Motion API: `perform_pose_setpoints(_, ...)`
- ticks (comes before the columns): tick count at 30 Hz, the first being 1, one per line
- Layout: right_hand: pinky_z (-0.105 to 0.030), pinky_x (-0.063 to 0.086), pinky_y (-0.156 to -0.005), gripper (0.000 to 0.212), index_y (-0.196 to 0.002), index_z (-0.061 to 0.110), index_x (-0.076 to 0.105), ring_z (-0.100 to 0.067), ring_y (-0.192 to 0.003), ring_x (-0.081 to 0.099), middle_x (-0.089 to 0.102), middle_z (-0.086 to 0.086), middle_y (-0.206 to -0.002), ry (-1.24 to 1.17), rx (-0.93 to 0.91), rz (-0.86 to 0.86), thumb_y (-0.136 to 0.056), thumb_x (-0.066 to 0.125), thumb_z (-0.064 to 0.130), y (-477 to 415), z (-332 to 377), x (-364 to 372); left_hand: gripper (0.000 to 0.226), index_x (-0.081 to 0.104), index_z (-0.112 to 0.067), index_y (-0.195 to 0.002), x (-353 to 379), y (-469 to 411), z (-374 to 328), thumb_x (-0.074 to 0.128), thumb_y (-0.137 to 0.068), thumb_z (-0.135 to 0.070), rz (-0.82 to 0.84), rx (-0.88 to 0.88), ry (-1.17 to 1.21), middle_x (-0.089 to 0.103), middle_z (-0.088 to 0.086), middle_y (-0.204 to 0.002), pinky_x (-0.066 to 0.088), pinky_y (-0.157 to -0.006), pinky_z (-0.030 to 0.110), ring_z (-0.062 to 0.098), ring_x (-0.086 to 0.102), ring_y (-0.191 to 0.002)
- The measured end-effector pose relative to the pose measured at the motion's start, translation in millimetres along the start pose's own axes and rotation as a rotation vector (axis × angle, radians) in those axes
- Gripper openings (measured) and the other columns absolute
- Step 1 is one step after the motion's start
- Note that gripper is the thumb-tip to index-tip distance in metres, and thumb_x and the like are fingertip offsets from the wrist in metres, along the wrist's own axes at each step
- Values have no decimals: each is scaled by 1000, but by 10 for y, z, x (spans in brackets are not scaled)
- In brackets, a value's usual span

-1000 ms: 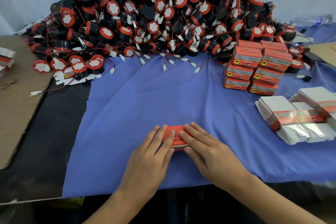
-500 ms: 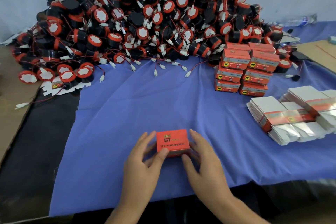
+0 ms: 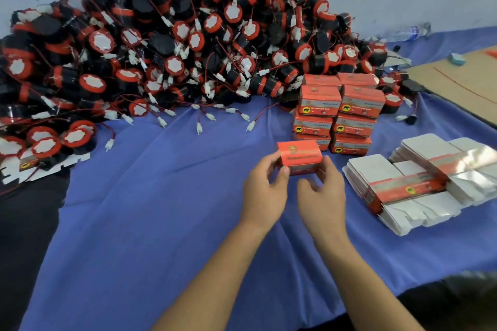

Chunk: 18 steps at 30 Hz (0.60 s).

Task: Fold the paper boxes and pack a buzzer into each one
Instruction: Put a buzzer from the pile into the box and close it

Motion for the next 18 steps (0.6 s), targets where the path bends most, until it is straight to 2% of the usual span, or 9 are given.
perform_pose_setpoints(2,-46,51,-95,44,-124,17,60,-30,-112,60,63,-14,-121,4,41,-54,-84,53,-2,-207,-44,0,38,60,-15,-140,288,-238,122,55,-104,-5,116,-73,-7,68,-1,-134,45,-115,39,14,61,-128)
perform_pose_setpoints(4,-41,50,-89,42,-122,17,59,-32,-108,62,66,-14,-119,30,80,-85,-85,56,-1,-377,-139,21,40,59,-15,-142,501,-392,235,51,-105,-4,197,-102,-36,69,4,-133,45,-114,45,22,62,-128)
perform_pose_setpoints(7,-43,49,-101,54,-139,15,52,-36,-122,58,61,-16,-133,62,101,-81,-87,55,1,-543,-279,73,45,57,-21,-145,623,-536,340,49,-103,-7,239,-114,-25,69,0,-134,45,-114,46,21,62,-128)
perform_pose_setpoints(9,-48,43,-111,66,-154,12,38,-34,-136,49,49,-15,-150,69,118,-46,-90,54,3,-616,-336,124,51,54,-26,-148,655,-608,368,49,-100,-10,270,-117,-12,68,-4,-136,44,-115,45,17,60,-130)
perform_pose_setpoints(12,-47,38,-116,76,-162,15,23,-29,-146,40,38,-11,-161,84,117,-6,-93,52,3,-651,-326,159,54,51,-27,-150,687,-692,369,49,-102,-3,319,-116,-25,64,-7,-141,42,-118,43,14,57,-133)
perform_pose_setpoints(14,-45,37,-118,80,-164,20,13,-25,-148,38,36,-6,-164,97,116,33,-95,51,5,-576,-292,147,56,45,-23,-155,644,-664,302,53,-102,-4,273,-89,-63,50,-12,-154,37,-120,35,17,51,-140)
perform_pose_setpoints(15,-44,36,-118,81,-165,20,10,-23,-149,36,35,-5,-164,101,100,33,-96,51,5,-521,-261,102,60,38,-21,-158,591,-617,244,55,-102,-6,200,-74,-107,42,-14,-158,35,-120,32,18,46,-145)
perform_pose_setpoints(16,-43,37,-118,80,-164,20,13,-20,-149,38,38,-4,-162,98,68,15,-96,51,5,-463,-212,20,64,34,-20,-160,526,-535,156,58,-102,-7,100,-53,-139,39,-13,-159,36,-119,32,16,43,-146)
perform_pose_setpoints(18,-39,46,-110,68,-158,18,34,-14,-136,51,53,3,-142,67,-26,-73,-95,54,3,-330,-79,-240,54,49,-20,-151,470,-289,-133,60,-100,-6,-76,62,-130,52,-10,-150,46,-111,31,12,54,-136)
Point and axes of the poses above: each hand's wrist, its own y-axis away from the middle knuckle, its own x-axis out of the palm, z = x × y, the point moved 9 cm from there along -y, towards the middle knuckle
